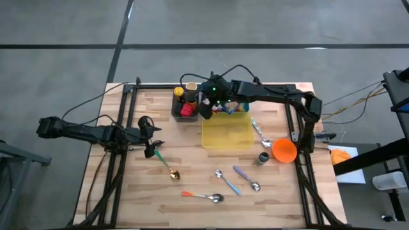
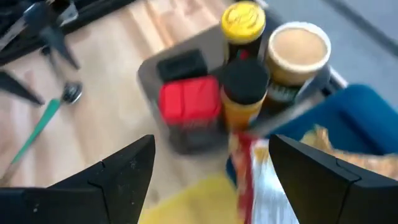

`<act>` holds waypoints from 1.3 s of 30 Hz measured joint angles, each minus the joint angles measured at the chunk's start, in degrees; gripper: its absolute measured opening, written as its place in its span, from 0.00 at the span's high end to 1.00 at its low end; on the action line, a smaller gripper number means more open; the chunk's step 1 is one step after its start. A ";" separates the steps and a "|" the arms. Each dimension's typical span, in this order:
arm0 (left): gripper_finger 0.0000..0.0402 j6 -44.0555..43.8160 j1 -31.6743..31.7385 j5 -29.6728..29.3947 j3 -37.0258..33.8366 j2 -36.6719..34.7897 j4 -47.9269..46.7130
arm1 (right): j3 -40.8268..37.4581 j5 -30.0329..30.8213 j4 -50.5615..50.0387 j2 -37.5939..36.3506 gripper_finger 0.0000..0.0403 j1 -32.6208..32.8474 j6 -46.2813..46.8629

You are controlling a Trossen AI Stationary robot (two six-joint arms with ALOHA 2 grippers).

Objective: Pick & Place Food Item
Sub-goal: Put the black spice bottle into the black bin

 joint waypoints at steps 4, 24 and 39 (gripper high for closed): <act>0.21 0.00 0.00 0.02 0.00 0.00 -0.06 | 0.00 0.04 -8.82 -3.77 0.22 1.26 0.91; 0.21 0.00 0.00 0.02 -0.02 0.00 -0.55 | -19.38 18.69 -31.98 -30.72 0.22 21.71 27.19; 0.21 0.00 -0.02 0.02 -0.01 0.00 -0.88 | -35.24 19.01 -36.68 -42.52 0.22 39.01 56.60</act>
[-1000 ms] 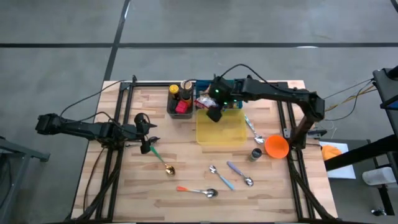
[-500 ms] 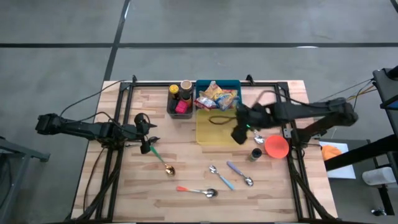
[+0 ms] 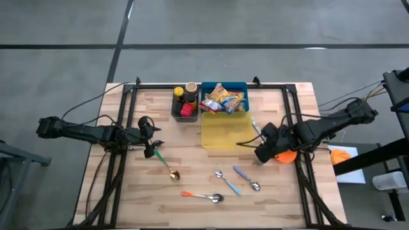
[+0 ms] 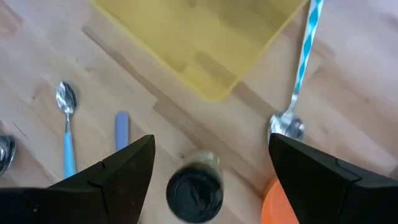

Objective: Pick & Place Food Item
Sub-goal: Put the black spice bottle into the black bin

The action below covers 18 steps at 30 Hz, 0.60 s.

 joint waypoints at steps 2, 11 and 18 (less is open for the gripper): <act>0.21 0.00 0.01 0.00 0.01 0.00 -0.01 | -0.40 -0.34 -0.33 0.39 0.22 1.67 2.43; 0.21 0.00 0.00 0.00 0.01 0.00 -0.06 | -1.00 -2.51 -0.39 4.57 0.22 6.94 10.01; 0.21 0.00 0.02 -0.01 0.00 0.00 -0.14 | -0.19 -2.51 -0.41 9.27 0.22 7.94 11.18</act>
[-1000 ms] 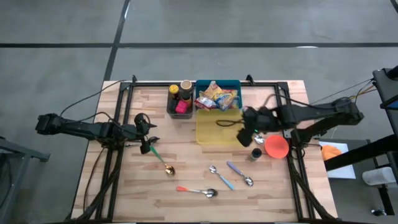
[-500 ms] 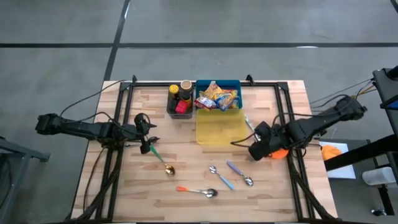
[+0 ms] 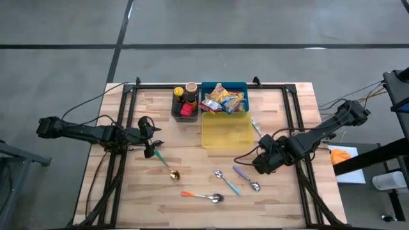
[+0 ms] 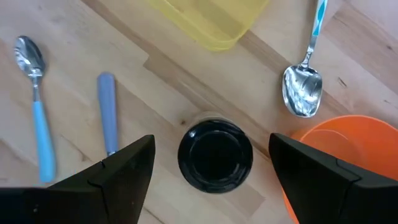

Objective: Pick & Place Food Item
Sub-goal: Put the black spice bottle into the black bin

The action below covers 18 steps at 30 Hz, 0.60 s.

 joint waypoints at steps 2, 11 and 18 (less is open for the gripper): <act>0.21 0.00 0.00 0.01 0.02 0.00 0.00 | 0.14 0.02 -0.01 1.16 0.22 0.00 0.00; 0.21 0.00 -0.02 -0.02 0.02 0.00 -0.07 | 0.23 -0.59 0.43 4.13 0.22 0.00 0.47; 0.21 0.00 0.00 0.00 0.01 0.01 -0.08 | -1.33 -1.71 0.82 4.13 0.22 -0.02 0.64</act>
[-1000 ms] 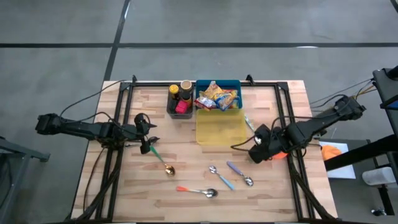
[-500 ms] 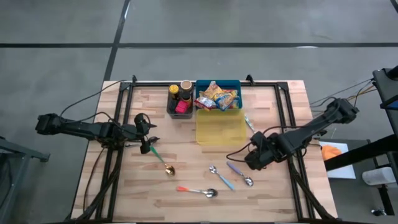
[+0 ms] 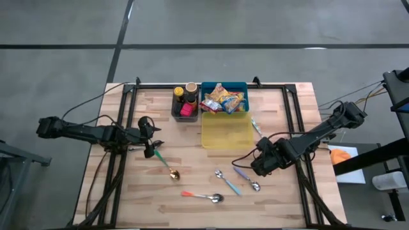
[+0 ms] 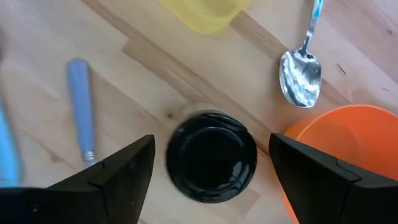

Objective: Pick & Place Food Item
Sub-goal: Put the black spice bottle into the black bin

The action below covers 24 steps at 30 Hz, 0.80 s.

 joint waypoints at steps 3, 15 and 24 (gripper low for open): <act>0.21 0.00 -0.02 0.00 -0.02 0.01 -0.01 | -1.46 -0.18 0.55 0.00 0.22 0.00 0.60; 0.21 0.00 0.00 -0.01 -0.01 0.01 -0.03 | -5.98 2.14 4.45 0.00 0.22 0.00 0.67; 0.21 0.00 0.00 0.00 0.00 0.01 -0.03 | -6.94 1.99 5.13 0.00 0.22 0.00 0.83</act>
